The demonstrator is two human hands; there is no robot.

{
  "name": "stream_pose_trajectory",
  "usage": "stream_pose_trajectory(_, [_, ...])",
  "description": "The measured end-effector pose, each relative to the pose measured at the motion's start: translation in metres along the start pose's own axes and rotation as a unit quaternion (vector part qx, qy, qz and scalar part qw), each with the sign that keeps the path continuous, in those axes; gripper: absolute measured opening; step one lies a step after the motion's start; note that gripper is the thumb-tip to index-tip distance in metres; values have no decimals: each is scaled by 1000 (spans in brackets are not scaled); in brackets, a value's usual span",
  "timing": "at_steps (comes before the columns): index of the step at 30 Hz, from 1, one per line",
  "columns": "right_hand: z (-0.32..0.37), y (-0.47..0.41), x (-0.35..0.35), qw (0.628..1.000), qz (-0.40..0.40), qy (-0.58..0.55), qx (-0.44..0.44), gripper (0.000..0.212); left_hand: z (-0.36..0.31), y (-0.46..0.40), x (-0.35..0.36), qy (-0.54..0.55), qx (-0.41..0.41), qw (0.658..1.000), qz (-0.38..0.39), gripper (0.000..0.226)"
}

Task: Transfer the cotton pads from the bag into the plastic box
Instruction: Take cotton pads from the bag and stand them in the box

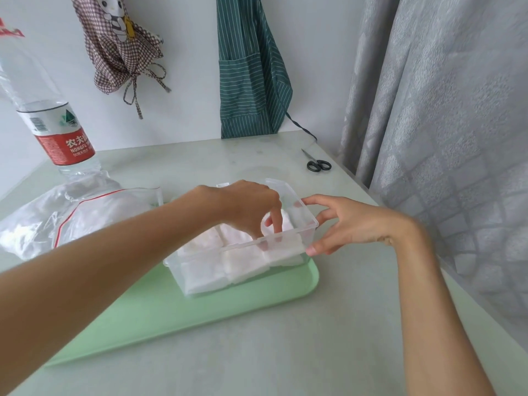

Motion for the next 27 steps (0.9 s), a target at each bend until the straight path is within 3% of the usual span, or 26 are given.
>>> stream_pose_trajectory(7, [1, 5, 0, 1000, 26, -15, 10, 84, -5, -9, 16, -30, 19, 999, -7, 32])
stream_pose_trajectory(12, [3, 6, 1, 999, 26, -19, 11, 81, -4, -5, 13, 130, 24, 991, 32, 30])
stream_pose_trajectory(16, [4, 7, 1, 999, 28, -12, 17, 81, -11, -4, 20, 87, 6, 995, 51, 35])
stream_pose_trajectory(19, [4, 10, 0, 999, 29, 0, 25, 81, -5, 6, 5, 62, -5, 998, -30, 32])
stream_pose_trajectory(22, [10, 17, -8, 999, -12, 29, 41, 79, 21, 48, -23, 71, -83, 982, -153, 32])
stream_pose_trajectory(24, [21, 26, -16, 994, -88, 52, 25, 69, 40, 92, -34, 79, -154, 958, -228, 32])
stream_pose_trajectory(27, [55, 34, -10, 971, -216, 77, -72, 44, 73, 170, -23, 110, -289, 887, -343, 40])
Point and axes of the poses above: each hand's wrist, its own y-axis away from the middle knuckle, its own x-axis out of the palm, z = x × y, the point moved 3 cm from there along -y, towards the middle knuckle, and after that the axes turned 1 degree about -y, right-handed, at the moved point
